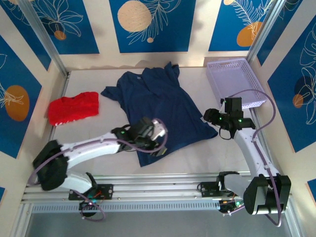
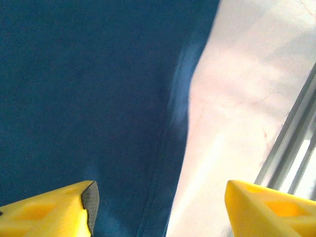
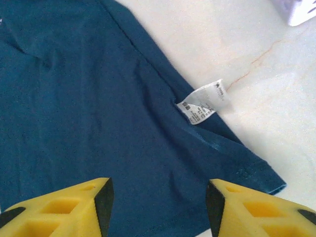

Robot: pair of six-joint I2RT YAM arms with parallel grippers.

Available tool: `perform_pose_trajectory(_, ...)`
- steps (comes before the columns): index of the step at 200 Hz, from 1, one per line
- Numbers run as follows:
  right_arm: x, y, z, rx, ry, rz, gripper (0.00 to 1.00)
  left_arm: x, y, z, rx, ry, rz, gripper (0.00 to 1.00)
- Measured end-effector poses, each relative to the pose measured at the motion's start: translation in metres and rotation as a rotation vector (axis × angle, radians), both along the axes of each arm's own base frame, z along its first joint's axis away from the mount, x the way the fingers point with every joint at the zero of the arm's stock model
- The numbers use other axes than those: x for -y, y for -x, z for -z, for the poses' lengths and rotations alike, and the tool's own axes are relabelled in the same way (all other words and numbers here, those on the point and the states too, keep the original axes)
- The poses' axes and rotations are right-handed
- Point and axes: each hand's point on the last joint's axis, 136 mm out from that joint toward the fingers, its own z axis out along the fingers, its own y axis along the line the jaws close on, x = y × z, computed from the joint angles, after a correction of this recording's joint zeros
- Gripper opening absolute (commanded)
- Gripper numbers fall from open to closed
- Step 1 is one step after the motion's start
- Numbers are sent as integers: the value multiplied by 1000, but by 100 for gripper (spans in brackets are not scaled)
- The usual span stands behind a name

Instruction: Fold the inside-out t-shirt

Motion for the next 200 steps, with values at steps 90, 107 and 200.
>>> perform_pose_trajectory(90, 6, -5, 7, -29, -87, 9, 61, 62, -18, 84, 162, -310, 174, 65)
perform_pose_trajectory(107, 4, -6, 6, -22, -96, 4, 61, 57, -24, 86, 191, -350, 166, 62)
perform_pose_trajectory(200, 1, -7, 7, -27, -115, -10, 61, 51, -34, 87, 197, -371, 163, 45)
